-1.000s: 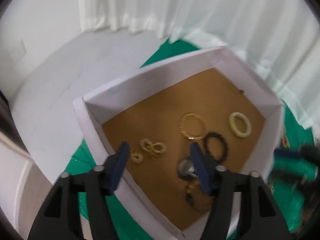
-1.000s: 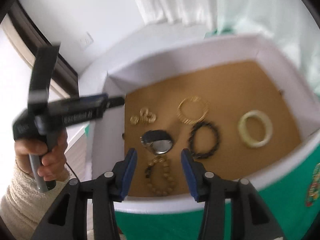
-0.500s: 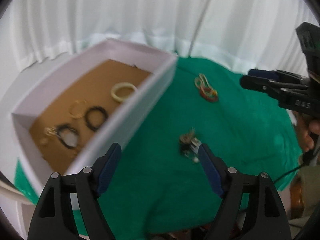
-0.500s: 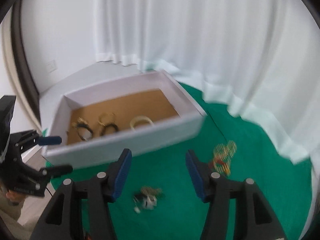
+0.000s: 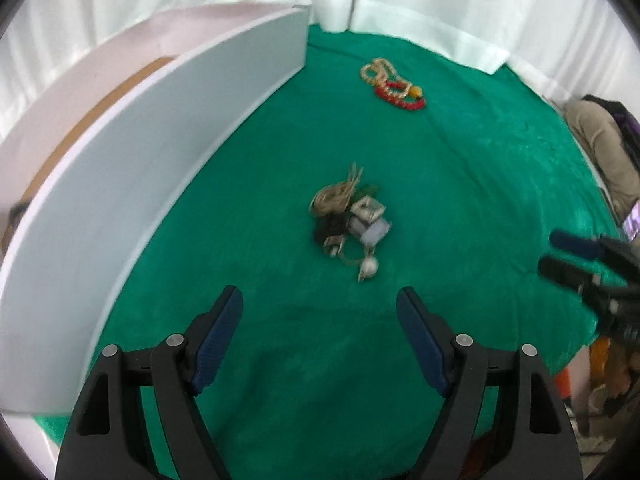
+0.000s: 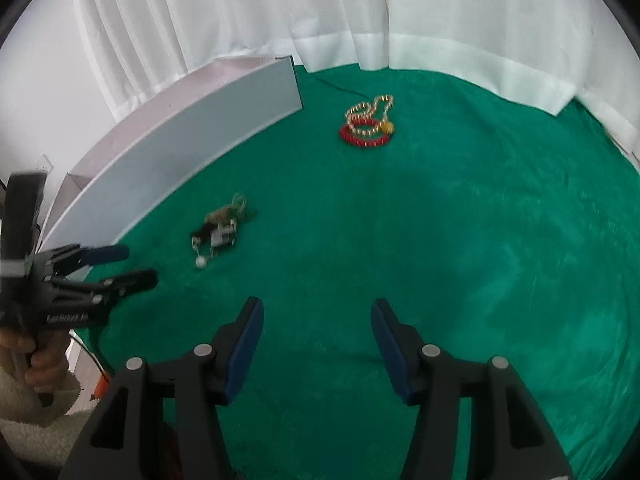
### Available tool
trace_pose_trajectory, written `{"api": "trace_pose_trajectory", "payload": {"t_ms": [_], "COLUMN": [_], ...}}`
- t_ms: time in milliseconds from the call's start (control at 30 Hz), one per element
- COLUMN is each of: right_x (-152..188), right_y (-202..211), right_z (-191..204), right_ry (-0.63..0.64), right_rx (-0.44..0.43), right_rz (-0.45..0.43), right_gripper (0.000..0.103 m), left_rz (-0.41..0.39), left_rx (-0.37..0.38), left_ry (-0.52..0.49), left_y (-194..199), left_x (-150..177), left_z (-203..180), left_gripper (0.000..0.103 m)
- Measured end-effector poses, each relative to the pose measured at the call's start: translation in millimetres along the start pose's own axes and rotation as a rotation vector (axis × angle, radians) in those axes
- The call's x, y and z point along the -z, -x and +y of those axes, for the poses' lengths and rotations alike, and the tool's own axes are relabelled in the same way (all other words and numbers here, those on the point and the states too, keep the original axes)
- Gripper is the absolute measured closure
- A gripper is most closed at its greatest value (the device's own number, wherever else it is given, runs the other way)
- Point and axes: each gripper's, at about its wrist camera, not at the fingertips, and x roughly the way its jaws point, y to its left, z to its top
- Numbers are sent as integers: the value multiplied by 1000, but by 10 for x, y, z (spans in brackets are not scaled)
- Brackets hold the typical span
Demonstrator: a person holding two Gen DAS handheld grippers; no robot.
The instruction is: Organize jewelry
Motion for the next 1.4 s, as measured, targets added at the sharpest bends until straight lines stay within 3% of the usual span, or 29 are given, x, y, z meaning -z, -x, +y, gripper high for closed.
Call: {"api": "trace_pose_trajectory", "payload": {"t_ms": [267,533,633,700,733,767,1067,1400], "right_x": [53,82,85,79,76,76,84,67], "right_y": [-9,1,-9,-15,-14,-15,-15,-48], "right_z": [90,139,155,156,161,159,153,161], "right_ry": [9,13,13,13,13,13,12,16], "right_rx": [-20,-33,-33,-33,-33,-34,-39,-49], "right_rz": [-10,-7,-2,-2,-2,-1,7,17], "right_gripper": [46,46,46,46,46,46,46,46], "left_rz": [-20,36,47,38,34,35,-7,-24], "left_rx": [20,7,11,32,47,60,138,139], "left_ry": [-108,-152,-157,-155,-153,-145,23,143], "left_y": [-337,-710,-740,-727,-718,-713,-357,35], "left_x": [-493,-707,-689,-695,-701,-712,-747,-578], "left_z": [-134,-176,-163,-159,-155,-141,211,505], "left_gripper": [23,31,45,64,86,99,101,101]}}
